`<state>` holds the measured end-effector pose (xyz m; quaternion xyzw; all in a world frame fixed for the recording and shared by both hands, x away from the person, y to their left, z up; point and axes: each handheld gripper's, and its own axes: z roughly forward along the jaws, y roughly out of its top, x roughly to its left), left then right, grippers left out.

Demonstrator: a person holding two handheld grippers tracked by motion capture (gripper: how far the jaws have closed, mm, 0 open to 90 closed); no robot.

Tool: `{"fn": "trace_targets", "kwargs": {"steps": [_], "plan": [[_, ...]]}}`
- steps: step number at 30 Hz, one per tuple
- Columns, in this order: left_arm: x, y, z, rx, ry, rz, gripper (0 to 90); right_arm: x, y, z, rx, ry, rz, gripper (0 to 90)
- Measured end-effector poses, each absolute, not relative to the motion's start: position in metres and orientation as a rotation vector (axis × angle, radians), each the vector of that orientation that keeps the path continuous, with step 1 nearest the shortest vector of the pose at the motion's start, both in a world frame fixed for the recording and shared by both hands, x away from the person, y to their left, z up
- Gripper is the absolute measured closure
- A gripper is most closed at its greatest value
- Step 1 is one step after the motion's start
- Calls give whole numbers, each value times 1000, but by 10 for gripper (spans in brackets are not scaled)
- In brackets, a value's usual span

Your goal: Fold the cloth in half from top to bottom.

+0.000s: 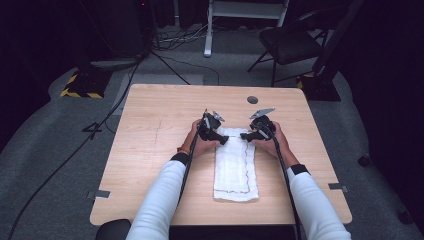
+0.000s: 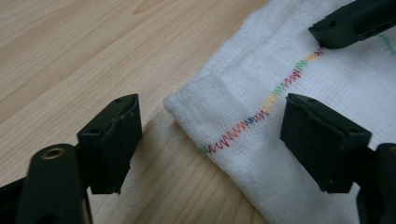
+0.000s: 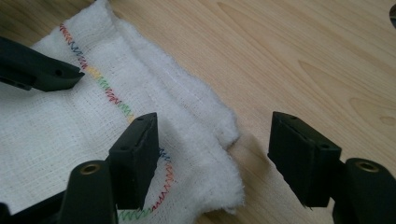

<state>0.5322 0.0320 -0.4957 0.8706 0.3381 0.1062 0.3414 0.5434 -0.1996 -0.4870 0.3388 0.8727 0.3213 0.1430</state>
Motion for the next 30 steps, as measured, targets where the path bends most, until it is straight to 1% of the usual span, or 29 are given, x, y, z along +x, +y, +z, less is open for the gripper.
{"fn": "trace_targets", "kwargs": {"steps": [1,2,3,5,6,7,8,10,13,15,19,21,26,30], "plan": [[533,33,-496,2262,875,260,246,545,-201,-488,977,2522,941,337],[533,34,-496,2262,866,258,249,546,-202,-489,984,2529,956,350],[534,34,-496,2264,863,256,250,547,-204,-490,988,2543,981,390],[534,34,-495,2275,842,248,270,547,-205,-490,994,2561,1011,431],[533,33,-494,2277,826,236,306,546,-205,-490,993,2568,1017,473],[533,33,-493,2289,817,230,356,546,-205,-489,977,2586,1025,535],[533,33,-493,2289,812,231,379,545,-204,-489,968,2594,1027,565],[533,32,-491,2298,798,197,471,544,-202,-488,952,2609,1023,641],[534,31,-490,2308,778,173,578,542,-200,-487,929,2625,1020,726],[535,30,-489,2314,774,159,630,541,-199,-486,922,2628,1013,758],[537,29,-488,2322,767,151,715,539,-195,-484,906,2610,975,800],[538,29,-487,2317,778,175,733,538,-194,-484,900,2588,963,808],[542,28,-484,2317,783,232,743,537,-197,-477,908,2500,984,818],[546,27,-474,2308,786,285,757,536,-196,-469,867,2434,974,820]]}}
